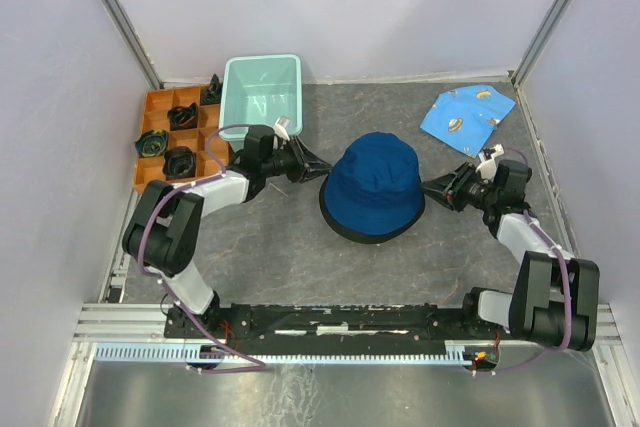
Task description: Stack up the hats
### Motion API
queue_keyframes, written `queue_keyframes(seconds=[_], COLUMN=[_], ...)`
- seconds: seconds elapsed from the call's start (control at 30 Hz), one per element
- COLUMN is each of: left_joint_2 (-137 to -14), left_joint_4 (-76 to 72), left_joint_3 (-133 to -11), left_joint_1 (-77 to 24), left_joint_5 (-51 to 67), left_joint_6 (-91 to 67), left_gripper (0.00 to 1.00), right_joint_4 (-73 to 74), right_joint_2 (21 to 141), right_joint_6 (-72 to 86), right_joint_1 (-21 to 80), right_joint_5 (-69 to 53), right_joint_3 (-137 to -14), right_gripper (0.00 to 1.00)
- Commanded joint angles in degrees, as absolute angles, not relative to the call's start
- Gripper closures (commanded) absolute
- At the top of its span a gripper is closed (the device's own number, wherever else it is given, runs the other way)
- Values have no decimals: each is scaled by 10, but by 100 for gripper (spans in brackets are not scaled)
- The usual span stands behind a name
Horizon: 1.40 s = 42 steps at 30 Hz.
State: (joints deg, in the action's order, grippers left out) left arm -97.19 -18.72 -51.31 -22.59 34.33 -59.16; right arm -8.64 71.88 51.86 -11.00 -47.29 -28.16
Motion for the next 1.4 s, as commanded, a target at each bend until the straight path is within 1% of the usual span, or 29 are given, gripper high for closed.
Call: queue_keyframes(seconds=[0.0, 0.17, 0.27, 0.3, 0.33, 0.4, 0.47, 0.6, 0.7, 0.73, 0.77, 0.8, 0.87, 0.9, 0.93, 0.97, 1.0, 1.1, 1.2, 1.23, 1.3, 1.37], left_joint_2=[-931, -905, -890, -882, -873, -846, -810, -718, -644, -625, -610, -594, -570, -560, -553, -548, -545, -532, -501, -484, -443, -384], left_joint_4=[-171, -152, -121, -111, -100, -68, -25, 46, 89, 100, 112, 118, 128, 129, 131, 135, 143, 162, 155, 142, 47, -60], left_joint_3=[-525, -563, -601, -613, -623, -640, -648, -615, -580, -569, -560, -552, -537, -531, -525, -520, -518, -507, -464, -430, -353, -273], left_joint_1=[-221, -220, -221, -221, -221, -221, -220, -219, -215, -213, -210, -206, -199, -198, -196, -196, -196, -196, -196, -196, -196, -196], left_joint_5=[310, 289, 280, 275, 268, 245, 209, 87, -15, -32, -63, -79, -101, -105, -110, -117, -125, -159, -250, -275, -283, -251], left_joint_6=[-567, -555, -533, -524, -514, -486, -451, -381, -345, -334, -327, -323, -314, -309, -302, -297, -296, -290, -323, -335, -275, -189], left_gripper=[69, 60, 58, 56, 51, 49, 39, 35, 32, 32, 15, 2, 1, 1, 1, 1, 1, 1, 1, 1, 1, 1], right_joint_4=[-44, -6, 17, 30, 41, 71, 105, 188, 238, 250, 267, 280, 301, 313, 317, 319, 319, 323, 327, 328, 330, 328], right_joint_2=[679, 651, 632, 626, 620, 605, 590, 587, 602, 610, 618, 627, 645, 656, 667, 678, 690, 718, 746, 753, 763, 769], right_joint_6=[496, 489, 484, 478, 474, 458, 440, 385, 331, 317, 304, 291, 272, 264, 258, 254, 254, 249, 239, 237, 235, 236], right_joint_1=[-110, -110, -111, -111, -111, -111, -111, -111, -111, -111, -111, -111, -111, -111, -110, -110, -111, -111, -108, -107, -104, -103], right_joint_5=[-456, -446, -429, -424, -419, -404, -384, -349, -316, -301, -284, -257, -216, -199, -184, -174, -163, -128, -113, -112, -117, -126], right_joint_3=[-319, -336, -341, -346, -350, -361, -371, -407, -441, -452, -466, -479, -504, -515, -524, -533, -540, -567, -598, -607, -626, -640], right_gripper=[61, 59, 58, 58, 57, 57, 58, 58, 53, 52, 52, 51, 45, 38, 26, 8, 2, 1, 1, 1, 1, 1])
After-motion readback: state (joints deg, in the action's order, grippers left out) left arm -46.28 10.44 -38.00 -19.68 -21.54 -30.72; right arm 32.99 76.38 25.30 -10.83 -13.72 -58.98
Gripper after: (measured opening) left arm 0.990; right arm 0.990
